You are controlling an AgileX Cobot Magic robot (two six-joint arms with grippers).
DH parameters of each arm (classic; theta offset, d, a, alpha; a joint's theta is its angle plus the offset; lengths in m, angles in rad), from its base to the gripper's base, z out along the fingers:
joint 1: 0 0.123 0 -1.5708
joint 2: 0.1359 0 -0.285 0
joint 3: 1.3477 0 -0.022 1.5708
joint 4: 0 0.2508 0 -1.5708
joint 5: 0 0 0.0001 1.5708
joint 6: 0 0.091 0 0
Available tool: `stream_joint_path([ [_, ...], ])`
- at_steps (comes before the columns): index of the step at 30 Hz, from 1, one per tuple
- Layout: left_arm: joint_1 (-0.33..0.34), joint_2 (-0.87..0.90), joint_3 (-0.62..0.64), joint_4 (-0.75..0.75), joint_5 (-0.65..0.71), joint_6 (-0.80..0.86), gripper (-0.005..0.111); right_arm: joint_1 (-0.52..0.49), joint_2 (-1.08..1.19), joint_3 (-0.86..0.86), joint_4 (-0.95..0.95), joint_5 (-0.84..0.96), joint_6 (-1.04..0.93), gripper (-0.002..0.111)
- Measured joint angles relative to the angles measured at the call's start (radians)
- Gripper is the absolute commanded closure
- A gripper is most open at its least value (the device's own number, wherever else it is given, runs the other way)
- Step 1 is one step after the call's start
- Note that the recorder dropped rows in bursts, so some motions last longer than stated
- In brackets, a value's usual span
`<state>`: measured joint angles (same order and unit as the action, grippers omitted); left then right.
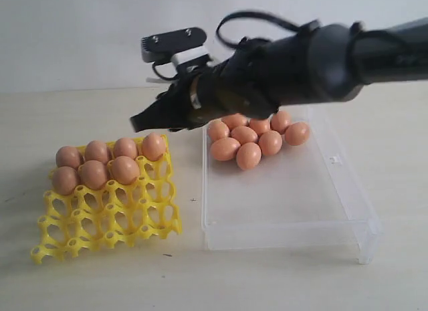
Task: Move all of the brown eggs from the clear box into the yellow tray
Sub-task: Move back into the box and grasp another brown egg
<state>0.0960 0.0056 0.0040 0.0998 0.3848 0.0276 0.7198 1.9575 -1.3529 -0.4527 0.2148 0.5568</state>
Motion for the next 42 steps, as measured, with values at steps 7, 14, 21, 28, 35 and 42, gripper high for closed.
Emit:
stream_joint_path([
  [7, 0.0, 0.0, 0.0, 0.0, 0.0, 0.0, 0.107, -0.111, -0.077, -0.006, 0.197, 0.427, -0.371, 0.059],
  [14, 0.0, 0.0, 0.0, 0.0, 0.0, 0.0, 0.107, -0.212, -0.032, -0.006, 0.365, 0.505, -0.283, 0.044],
  [21, 0.0, 0.0, 0.0, 0.0, 0.0, 0.0, 0.107, -0.25, 0.027, -0.006, 0.57, 0.416, -0.262, 0.044],
  [28, 0.0, 0.0, 0.0, 0.0, 0.0, 0.0, 0.107, -0.25, 0.089, -0.006, 0.596, 0.322, -0.258, 0.044],
  [35, 0.0, 0.0, 0.0, 0.0, 0.0, 0.0, 0.107, -0.25, 0.154, -0.041, 0.583, 0.294, -0.258, 0.044],
  [42, 0.0, 0.0, 0.0, 0.0, 0.0, 0.0, 0.107, -0.261, 0.202, -0.102, 0.551, 0.286, -0.258, 0.046],
])
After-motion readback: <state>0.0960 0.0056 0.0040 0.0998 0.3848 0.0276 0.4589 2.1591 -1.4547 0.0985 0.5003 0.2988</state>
